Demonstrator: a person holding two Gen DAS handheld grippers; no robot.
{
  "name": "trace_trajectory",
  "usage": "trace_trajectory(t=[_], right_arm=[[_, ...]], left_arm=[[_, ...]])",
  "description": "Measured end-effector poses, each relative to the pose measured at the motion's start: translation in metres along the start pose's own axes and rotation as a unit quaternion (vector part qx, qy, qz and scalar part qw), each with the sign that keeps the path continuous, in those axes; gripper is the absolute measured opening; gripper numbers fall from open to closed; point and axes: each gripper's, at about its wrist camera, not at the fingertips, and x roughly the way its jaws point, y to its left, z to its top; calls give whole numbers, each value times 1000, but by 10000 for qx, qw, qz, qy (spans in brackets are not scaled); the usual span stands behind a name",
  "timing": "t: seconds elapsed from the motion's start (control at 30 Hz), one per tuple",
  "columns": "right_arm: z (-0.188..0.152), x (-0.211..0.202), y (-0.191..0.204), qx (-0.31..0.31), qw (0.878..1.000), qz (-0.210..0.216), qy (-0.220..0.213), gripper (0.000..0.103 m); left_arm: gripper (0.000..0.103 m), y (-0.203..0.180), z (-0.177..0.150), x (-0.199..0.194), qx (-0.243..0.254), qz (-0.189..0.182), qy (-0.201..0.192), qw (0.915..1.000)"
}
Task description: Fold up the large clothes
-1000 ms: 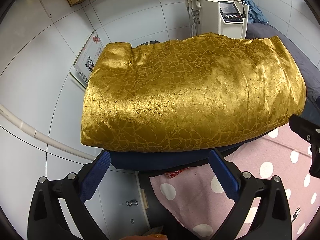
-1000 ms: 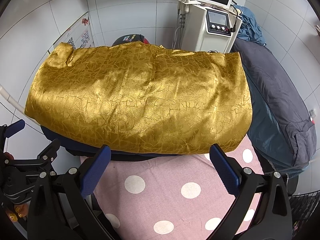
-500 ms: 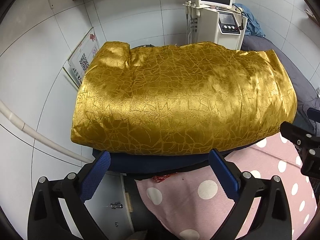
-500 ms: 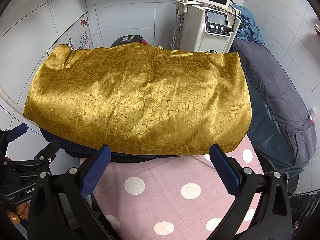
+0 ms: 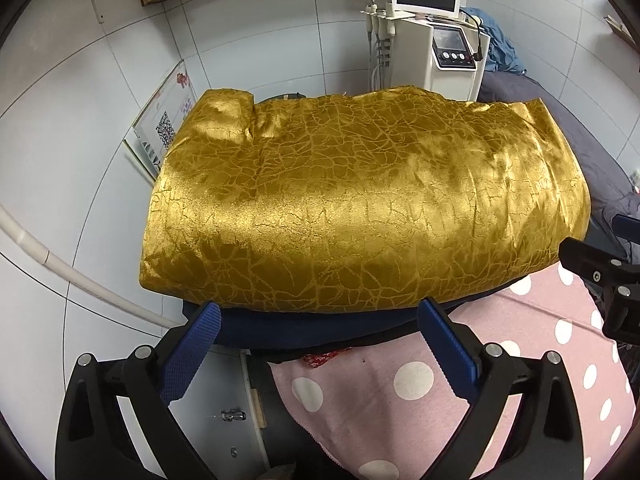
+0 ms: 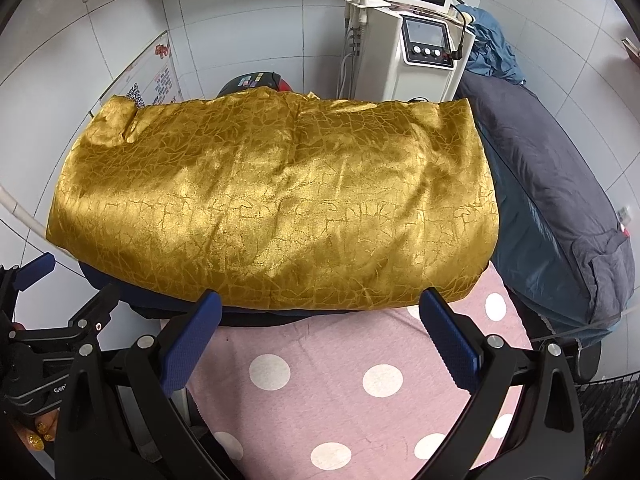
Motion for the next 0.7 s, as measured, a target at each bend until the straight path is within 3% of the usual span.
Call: trace_trajectory(t=[0.43, 0.7], right_arm=[[-1, 0, 1, 9, 10000, 2, 24, 97], [-1, 1, 2, 11, 10000, 14, 22, 97]], left_arm=[[97, 1, 0, 1, -24, 36, 29, 10000], [97, -1, 1, -4, 36, 331, -20, 9994]])
